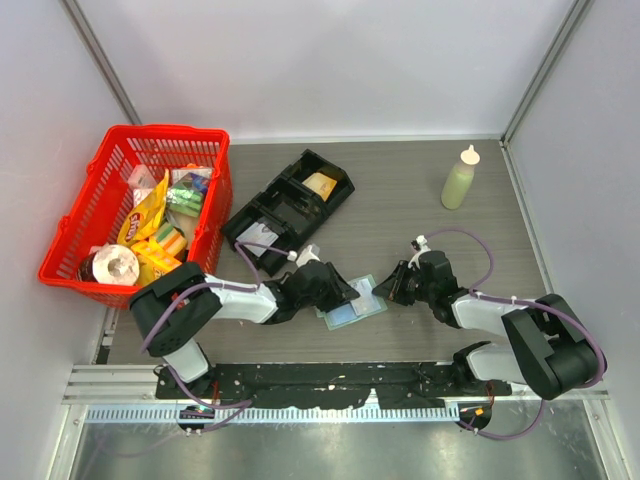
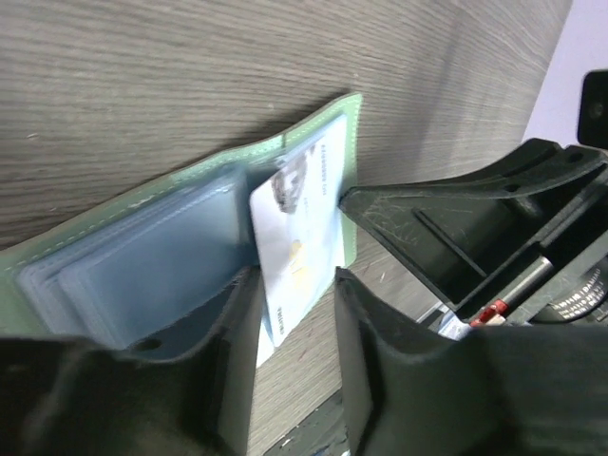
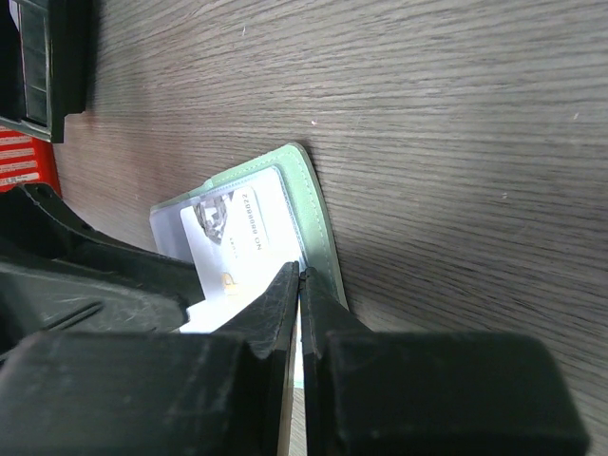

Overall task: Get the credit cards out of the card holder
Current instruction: Remove the credit card from the card holder.

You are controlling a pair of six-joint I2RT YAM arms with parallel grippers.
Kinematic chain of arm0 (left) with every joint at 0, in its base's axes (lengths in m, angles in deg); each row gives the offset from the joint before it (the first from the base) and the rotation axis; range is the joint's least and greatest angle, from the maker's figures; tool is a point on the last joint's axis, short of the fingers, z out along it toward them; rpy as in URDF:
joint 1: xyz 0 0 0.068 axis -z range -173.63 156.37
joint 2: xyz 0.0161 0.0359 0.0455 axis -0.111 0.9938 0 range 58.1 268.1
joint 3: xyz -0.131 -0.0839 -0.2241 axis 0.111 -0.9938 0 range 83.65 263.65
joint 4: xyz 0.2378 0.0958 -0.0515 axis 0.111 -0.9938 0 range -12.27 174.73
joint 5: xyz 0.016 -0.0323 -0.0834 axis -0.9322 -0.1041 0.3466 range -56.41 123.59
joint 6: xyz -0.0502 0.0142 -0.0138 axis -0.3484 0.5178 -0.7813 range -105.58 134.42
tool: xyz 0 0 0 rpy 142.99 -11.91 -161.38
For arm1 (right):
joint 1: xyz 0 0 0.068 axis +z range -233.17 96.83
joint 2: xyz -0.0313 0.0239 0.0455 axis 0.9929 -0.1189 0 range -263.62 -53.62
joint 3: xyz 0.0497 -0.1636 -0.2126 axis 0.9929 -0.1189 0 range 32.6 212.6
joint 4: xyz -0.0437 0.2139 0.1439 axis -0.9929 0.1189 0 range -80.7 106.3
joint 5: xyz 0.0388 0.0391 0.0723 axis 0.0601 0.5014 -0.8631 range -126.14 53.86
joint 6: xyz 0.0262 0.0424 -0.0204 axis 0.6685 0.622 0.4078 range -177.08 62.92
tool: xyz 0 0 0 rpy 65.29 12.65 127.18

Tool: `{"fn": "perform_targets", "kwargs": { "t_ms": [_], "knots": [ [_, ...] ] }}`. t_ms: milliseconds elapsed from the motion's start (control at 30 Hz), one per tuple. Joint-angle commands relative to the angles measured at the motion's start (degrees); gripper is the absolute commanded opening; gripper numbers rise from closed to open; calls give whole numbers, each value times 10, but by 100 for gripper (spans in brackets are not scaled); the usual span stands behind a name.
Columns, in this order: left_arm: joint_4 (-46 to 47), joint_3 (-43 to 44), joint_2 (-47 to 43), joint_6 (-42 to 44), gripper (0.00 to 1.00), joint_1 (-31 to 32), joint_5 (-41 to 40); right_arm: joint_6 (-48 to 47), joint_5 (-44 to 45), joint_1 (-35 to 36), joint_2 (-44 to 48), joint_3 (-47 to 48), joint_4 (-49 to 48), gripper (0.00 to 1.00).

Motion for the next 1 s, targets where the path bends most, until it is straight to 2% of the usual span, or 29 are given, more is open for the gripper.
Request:
{"fn": "perform_targets", "kwargs": {
  "t_ms": [0, 167, 367, 567, 800, 967],
  "knots": [
    [-47, 7, 14, -5, 33, 4, -32, -24, 12, 4, -16, -15, 63, 9],
    [-69, 1, -6, -2, 1, 4, -50, -22, 13, 4, -13, -17, 63, 9],
    [-108, -15, -53, 12, 0, 5, -65, -23, 16, 4, -13, -13, 68, 9],
    [-150, -12, -91, 53, 0, 5, -68, -45, 26, 4, 28, 6, 111, 10],
    [-199, -7, -121, 95, 0, 5, -74, -81, 34, 3, 77, 45, 159, 18],
    [-198, -4, -120, 131, 0, 6, -71, -105, -14, 5, 108, 55, 132, 30]
  ]
}}
